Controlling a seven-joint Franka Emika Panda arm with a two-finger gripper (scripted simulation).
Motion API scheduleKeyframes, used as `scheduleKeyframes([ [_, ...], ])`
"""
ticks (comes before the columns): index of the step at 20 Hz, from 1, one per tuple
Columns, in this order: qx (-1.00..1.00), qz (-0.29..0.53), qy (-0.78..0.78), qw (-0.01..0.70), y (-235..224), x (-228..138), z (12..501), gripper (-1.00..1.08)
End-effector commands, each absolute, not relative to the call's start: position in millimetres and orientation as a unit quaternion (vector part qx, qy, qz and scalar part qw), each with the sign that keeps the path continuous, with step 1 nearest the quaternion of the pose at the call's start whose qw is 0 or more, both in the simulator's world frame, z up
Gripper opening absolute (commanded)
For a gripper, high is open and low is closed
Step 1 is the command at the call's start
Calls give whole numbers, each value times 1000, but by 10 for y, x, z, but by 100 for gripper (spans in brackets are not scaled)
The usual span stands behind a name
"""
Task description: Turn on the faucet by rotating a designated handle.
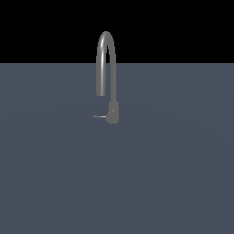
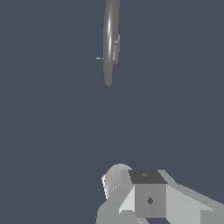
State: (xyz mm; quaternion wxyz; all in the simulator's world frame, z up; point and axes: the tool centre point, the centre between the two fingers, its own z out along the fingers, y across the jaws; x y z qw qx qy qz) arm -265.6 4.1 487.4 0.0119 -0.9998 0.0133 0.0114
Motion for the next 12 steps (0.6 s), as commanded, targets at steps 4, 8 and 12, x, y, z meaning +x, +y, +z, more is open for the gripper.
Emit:
scheduleKeyframes([
  [4, -1000, 12, 9, 8, 48, -2640, 4864, -100],
  [8, -1000, 13, -11, -11, 77, -2567, 4820, -100],
  [12, -998, 15, -45, -44, 133, -2443, 4739, -100],
])
